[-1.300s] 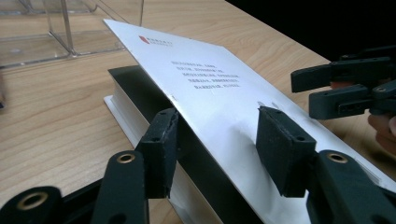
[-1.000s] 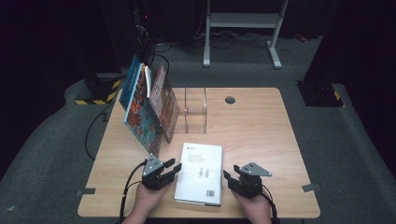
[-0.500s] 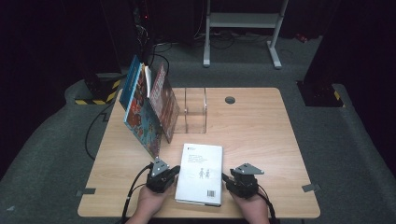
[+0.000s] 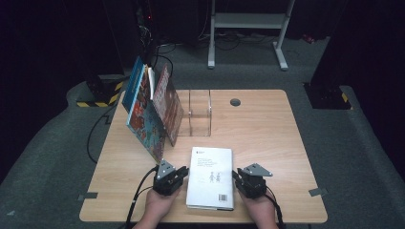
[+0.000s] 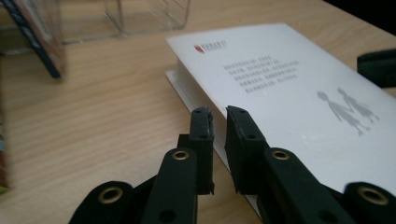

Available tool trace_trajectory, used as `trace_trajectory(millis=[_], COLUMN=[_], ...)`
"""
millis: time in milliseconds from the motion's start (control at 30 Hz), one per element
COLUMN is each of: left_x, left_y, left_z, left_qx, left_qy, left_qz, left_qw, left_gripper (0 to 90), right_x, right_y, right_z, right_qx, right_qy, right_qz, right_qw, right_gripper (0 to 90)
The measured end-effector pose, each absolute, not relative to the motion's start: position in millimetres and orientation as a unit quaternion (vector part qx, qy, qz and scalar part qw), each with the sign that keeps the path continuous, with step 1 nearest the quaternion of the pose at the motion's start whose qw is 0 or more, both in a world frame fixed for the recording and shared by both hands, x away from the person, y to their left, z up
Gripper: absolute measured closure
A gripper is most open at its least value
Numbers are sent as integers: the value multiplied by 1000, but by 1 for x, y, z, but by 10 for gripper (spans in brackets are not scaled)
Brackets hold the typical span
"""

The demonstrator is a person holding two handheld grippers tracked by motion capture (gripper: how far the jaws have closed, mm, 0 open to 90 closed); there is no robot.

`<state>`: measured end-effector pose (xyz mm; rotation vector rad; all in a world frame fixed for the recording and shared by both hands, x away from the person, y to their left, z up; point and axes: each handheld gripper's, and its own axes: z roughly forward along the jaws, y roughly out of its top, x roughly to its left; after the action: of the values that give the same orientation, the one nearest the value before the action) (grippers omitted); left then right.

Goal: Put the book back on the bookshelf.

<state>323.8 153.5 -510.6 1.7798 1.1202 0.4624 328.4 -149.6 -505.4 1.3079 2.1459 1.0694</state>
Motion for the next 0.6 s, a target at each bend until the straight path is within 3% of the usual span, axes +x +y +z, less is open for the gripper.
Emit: trace_trajectory(millis=[67, 133, 267, 333, 433, 467, 500, 600], left_x=[325, 330, 337, 340, 343, 344, 346, 347], left_y=[154, 149, 145, 146, 148, 148, 149, 150], left_z=[-509, -507, -508, -509, -512, -514, -515, -519], left_qx=[728, 729, 734, 733, 730, 728, 727, 720], left_qy=[454, 450, 454, 458, 470, 475, 478, 485], left_qz=[190, 179, 172, 176, 159, 146, 135, 115], left_qw=[477, 484, 474, 471, 471, 472, 474, 482], left_gripper=[775, 698, 564, 543, 434, 434, 361, 318], right_x=[329, 331, 335, 336, 338, 338, 338, 335], right_y=[-150, -146, -136, -133, -131, -132, -137, -141], right_z=[-505, -505, -505, -505, -506, -506, -506, -507], right_qx=[469, 468, 464, 458, 455, 460, 460, 464], right_qy=[769, 768, 768, 771, 771, 768, 767, 766], right_qz=[385, 385, 386, 386, 385, 387, 392, 394], right_qw=[203, 209, 215, 218, 224, 221, 214, 206], right_gripper=[736, 781, 785, 777, 701, 674, 615, 566])
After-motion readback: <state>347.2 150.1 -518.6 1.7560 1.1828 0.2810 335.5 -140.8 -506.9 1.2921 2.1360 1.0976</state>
